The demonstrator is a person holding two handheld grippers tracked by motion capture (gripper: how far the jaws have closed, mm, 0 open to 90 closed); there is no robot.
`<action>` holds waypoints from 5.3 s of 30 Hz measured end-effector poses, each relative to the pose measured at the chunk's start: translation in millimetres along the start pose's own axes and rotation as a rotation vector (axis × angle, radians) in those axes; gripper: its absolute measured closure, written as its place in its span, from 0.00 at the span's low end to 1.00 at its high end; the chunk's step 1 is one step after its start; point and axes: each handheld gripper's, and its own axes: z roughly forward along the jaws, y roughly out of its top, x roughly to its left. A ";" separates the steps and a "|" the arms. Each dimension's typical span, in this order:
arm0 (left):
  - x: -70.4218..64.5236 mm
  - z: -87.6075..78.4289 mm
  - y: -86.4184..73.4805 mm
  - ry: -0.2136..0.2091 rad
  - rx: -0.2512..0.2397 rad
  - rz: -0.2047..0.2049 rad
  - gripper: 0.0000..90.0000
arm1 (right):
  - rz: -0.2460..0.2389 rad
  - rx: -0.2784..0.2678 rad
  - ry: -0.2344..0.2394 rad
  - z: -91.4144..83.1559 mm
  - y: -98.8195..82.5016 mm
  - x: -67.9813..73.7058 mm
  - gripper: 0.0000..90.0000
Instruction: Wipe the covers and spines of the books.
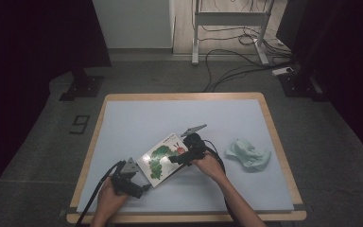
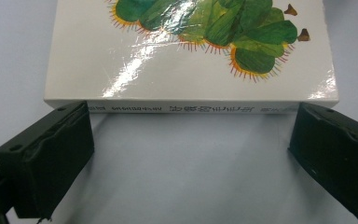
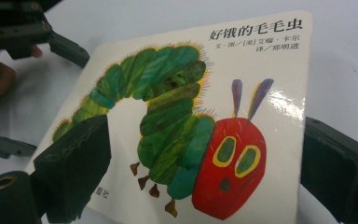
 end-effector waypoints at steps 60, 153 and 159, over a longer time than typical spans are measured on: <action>-4.4 -0.9 8.2 -0.093 -0.058 -0.069 0.00 | -0.204 0.119 0.056 -29.4 -4.6 -19.0 0.54; -22.5 1.7 6.6 -0.065 -0.085 0.018 0.82 | -0.233 -0.066 -0.065 -47.6 -22.7 -5.3 0.38; -21.6 1.8 6.5 -0.072 -0.085 0.012 0.82 | -0.236 -0.061 -0.093 -57.4 -27.3 -7.2 0.34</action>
